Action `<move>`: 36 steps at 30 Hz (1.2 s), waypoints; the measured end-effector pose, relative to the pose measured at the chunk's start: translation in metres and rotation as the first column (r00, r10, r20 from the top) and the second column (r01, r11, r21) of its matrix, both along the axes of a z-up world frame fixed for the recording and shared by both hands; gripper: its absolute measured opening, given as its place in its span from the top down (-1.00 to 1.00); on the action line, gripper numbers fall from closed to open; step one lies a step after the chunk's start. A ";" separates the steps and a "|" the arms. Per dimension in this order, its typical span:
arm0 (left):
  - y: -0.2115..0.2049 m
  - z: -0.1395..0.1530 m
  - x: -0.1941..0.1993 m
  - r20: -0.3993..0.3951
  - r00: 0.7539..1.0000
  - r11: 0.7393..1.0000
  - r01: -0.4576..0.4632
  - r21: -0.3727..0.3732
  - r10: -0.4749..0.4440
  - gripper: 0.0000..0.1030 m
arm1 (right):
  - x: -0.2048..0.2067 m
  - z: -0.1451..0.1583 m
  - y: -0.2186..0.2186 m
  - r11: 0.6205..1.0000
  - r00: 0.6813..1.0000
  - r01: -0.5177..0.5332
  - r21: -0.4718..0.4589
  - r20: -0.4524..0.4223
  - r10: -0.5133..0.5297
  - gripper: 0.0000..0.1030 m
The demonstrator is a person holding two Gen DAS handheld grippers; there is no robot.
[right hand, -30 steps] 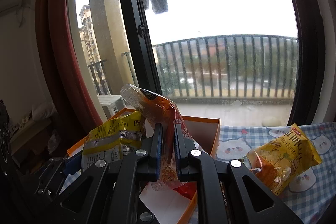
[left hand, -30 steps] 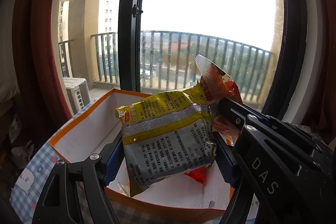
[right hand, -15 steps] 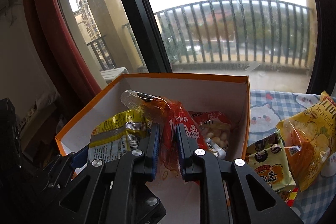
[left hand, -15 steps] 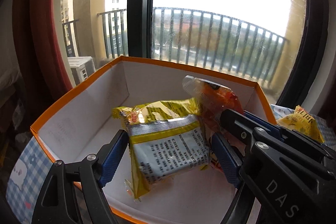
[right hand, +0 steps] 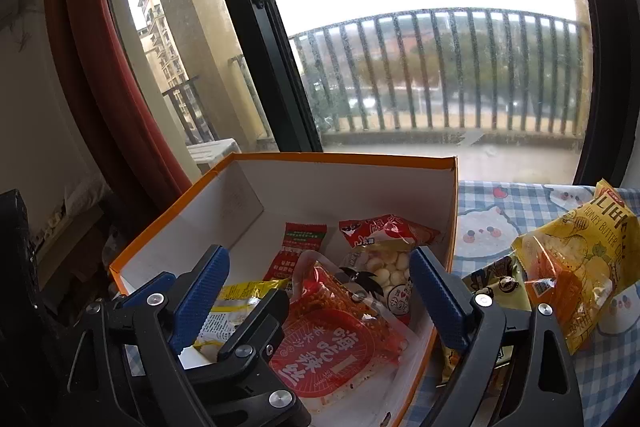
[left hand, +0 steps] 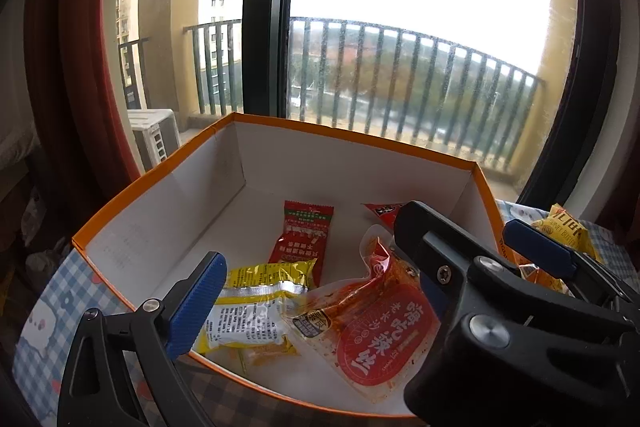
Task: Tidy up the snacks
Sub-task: 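Withdraw both tools from the box back toward the snack pile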
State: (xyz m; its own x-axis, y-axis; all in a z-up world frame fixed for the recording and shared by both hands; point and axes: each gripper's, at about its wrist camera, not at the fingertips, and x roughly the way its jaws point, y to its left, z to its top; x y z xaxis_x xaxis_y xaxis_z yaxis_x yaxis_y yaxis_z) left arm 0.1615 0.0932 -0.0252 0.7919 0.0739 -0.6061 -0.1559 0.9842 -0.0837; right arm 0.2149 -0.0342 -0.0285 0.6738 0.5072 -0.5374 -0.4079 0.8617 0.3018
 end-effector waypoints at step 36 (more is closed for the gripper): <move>-0.153 0.037 -0.063 0.081 0.987 0.990 0.136 0.047 -0.139 -0.91 | -0.067 0.042 -0.161 0.993 0.989 0.085 -0.077 0.126 -0.074 -0.97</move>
